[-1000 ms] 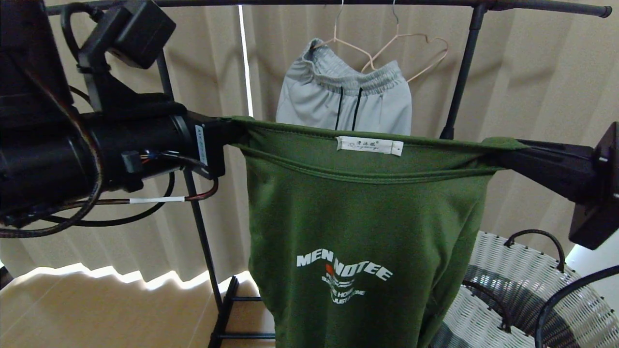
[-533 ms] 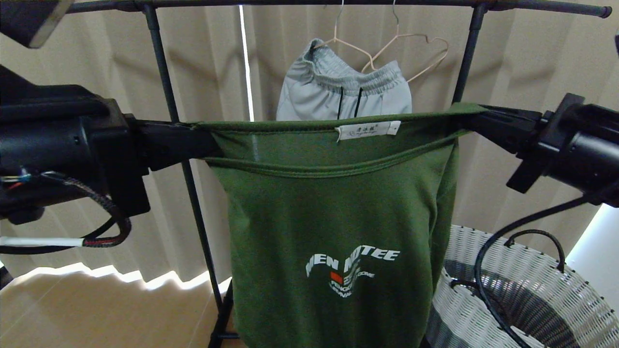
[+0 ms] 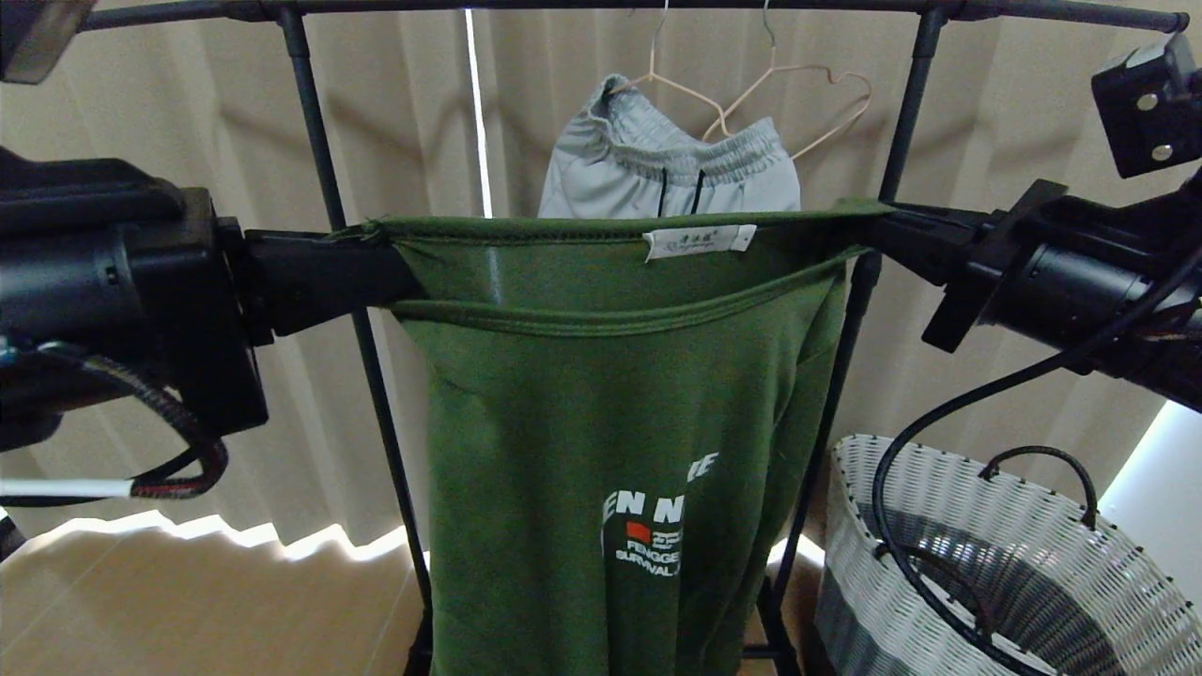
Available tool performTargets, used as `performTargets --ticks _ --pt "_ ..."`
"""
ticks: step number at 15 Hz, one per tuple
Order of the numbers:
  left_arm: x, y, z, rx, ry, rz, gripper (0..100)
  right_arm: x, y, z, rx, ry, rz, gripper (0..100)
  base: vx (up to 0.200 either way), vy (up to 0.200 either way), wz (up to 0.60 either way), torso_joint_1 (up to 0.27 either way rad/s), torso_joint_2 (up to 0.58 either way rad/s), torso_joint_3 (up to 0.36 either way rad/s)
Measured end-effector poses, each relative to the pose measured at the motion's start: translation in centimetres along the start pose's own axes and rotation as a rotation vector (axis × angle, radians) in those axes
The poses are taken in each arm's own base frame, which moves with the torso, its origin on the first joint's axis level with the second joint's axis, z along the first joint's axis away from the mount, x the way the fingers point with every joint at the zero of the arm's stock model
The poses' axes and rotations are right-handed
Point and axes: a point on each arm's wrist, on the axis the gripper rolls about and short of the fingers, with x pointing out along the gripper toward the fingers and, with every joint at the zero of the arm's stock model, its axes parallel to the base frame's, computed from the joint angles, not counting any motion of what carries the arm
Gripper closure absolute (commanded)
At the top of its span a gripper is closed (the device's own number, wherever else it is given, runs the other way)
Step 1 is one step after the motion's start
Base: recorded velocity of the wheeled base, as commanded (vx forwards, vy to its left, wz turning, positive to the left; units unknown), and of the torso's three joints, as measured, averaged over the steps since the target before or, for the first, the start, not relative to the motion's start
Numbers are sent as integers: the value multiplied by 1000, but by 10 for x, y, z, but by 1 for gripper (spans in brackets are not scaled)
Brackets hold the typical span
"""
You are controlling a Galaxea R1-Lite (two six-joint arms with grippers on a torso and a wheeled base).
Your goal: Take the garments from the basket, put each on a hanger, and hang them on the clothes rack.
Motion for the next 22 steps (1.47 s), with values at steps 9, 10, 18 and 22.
performTargets --ticks 9,10,18,22 --pt "58 56 -9 20 -60 235 100 -50 9 1 31 127 2 100 0 0 0 0 0 0" --pt "59 56 -10 19 -56 234 100 -51 9 4 28 118 2 100 0 0 0 0 0 0" --pt "50 48 -2 34 -90 221 100 -48 6 21 14 59 -6 100 0 0 0 0 0 0" --pt "47 47 1 41 -99 219 100 -47 6 21 23 72 -7 100 0 0 0 0 0 0"
